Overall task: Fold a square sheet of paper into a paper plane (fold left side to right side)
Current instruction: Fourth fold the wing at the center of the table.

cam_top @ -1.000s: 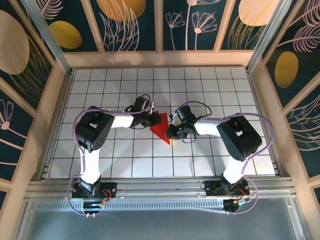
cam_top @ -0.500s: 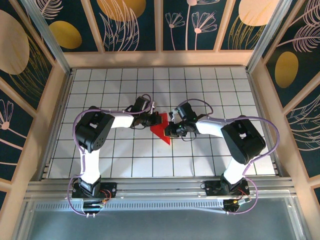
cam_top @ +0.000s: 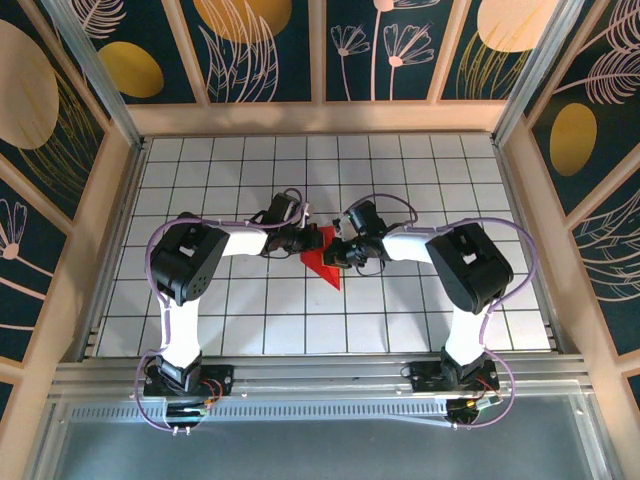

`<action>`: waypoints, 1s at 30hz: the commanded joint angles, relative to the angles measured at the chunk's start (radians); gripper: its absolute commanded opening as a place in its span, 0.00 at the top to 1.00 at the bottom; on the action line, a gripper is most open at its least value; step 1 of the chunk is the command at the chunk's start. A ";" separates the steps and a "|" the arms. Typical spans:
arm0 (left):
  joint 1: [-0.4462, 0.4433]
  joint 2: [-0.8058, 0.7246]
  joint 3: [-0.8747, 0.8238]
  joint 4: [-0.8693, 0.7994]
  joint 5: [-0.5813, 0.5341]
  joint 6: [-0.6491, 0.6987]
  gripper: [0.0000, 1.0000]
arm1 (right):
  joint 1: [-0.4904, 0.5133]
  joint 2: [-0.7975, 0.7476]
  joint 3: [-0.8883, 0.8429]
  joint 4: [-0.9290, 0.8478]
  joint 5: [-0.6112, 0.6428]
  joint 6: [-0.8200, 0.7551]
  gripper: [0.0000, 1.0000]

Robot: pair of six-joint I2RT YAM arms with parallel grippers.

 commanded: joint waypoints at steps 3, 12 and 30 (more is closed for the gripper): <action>0.007 0.021 -0.010 -0.100 -0.073 0.026 1.00 | -0.004 0.017 0.003 -0.001 0.013 -0.004 1.00; 0.006 0.034 -0.001 -0.115 -0.099 0.011 1.00 | 0.002 0.012 -0.081 -0.019 0.004 0.000 1.00; 0.008 0.049 0.012 -0.135 -0.130 -0.005 1.00 | 0.029 -0.068 -0.214 -0.021 -0.023 0.032 1.00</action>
